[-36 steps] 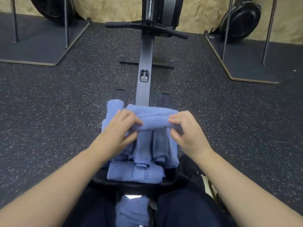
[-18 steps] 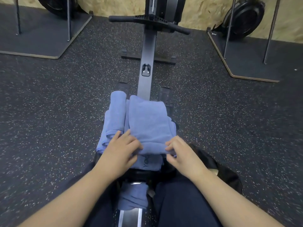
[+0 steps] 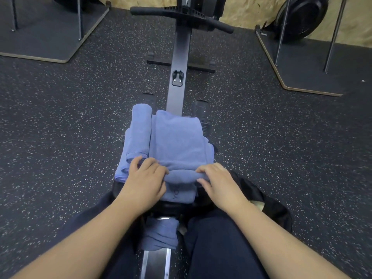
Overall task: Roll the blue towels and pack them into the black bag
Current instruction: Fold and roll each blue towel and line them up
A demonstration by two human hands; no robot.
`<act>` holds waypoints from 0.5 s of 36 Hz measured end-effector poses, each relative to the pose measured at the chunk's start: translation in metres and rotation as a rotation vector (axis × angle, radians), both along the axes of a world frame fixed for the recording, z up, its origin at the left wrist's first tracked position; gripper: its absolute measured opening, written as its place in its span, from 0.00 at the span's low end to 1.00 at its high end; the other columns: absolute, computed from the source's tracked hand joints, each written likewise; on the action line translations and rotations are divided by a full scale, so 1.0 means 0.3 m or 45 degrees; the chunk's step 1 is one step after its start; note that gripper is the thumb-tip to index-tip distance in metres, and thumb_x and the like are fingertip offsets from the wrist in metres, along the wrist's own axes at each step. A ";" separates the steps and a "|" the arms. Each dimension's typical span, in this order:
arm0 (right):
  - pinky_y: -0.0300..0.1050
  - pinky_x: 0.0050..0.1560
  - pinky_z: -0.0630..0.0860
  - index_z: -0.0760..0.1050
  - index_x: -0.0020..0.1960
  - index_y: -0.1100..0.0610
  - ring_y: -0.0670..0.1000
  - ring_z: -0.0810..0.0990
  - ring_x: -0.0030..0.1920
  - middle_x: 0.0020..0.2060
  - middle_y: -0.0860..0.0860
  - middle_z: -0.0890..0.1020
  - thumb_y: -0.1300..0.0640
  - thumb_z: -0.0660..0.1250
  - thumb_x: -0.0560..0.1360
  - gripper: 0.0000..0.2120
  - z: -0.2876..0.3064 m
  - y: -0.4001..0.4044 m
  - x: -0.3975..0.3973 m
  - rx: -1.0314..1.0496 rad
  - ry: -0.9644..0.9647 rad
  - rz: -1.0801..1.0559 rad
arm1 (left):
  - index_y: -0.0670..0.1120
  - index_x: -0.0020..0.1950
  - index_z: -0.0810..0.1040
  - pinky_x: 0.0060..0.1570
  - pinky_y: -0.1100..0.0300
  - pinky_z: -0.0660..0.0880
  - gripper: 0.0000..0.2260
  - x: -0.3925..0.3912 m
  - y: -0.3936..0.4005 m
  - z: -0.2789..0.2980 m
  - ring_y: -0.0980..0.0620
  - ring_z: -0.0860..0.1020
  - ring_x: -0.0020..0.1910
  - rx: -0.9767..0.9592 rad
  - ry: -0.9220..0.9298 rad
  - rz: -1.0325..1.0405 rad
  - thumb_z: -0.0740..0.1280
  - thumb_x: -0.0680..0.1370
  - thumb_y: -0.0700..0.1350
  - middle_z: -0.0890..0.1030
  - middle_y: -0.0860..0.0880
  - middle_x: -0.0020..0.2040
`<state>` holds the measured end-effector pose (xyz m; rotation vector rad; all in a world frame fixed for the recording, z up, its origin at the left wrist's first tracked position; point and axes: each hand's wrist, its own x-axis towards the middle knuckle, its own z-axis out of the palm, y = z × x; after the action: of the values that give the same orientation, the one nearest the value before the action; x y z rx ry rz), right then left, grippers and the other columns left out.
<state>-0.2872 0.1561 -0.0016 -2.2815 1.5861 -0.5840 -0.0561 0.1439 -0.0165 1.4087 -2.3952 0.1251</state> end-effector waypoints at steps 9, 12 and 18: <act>0.45 0.54 0.64 0.74 0.60 0.53 0.53 0.69 0.56 0.54 0.49 0.74 0.56 0.58 0.81 0.10 -0.004 -0.031 0.031 0.125 0.188 -0.023 | 0.45 0.44 0.79 0.55 0.49 0.63 0.11 -0.021 -0.001 -0.015 0.45 0.76 0.47 -0.069 -0.123 0.095 0.58 0.71 0.45 0.79 0.49 0.39; 0.44 0.48 0.58 0.73 0.59 0.54 0.53 0.69 0.55 0.54 0.51 0.72 0.56 0.56 0.82 0.10 -0.009 -0.041 0.036 0.100 0.261 -0.032 | 0.44 0.44 0.78 0.52 0.50 0.63 0.11 -0.029 -0.002 -0.016 0.43 0.75 0.46 -0.074 -0.157 0.114 0.57 0.71 0.43 0.78 0.47 0.38; 0.45 0.39 0.61 0.73 0.44 0.54 0.55 0.73 0.39 0.40 0.50 0.73 0.54 0.51 0.77 0.12 -0.030 -0.041 0.049 -0.011 0.348 -0.075 | 0.43 0.45 0.78 0.51 0.49 0.64 0.11 -0.036 -0.005 -0.017 0.43 0.75 0.45 -0.128 -0.176 0.112 0.56 0.74 0.43 0.76 0.46 0.39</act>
<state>-0.2726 0.1438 -0.0107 -2.4118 1.7801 -0.3019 -0.0669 0.1424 -0.0215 1.5034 -2.3980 0.3718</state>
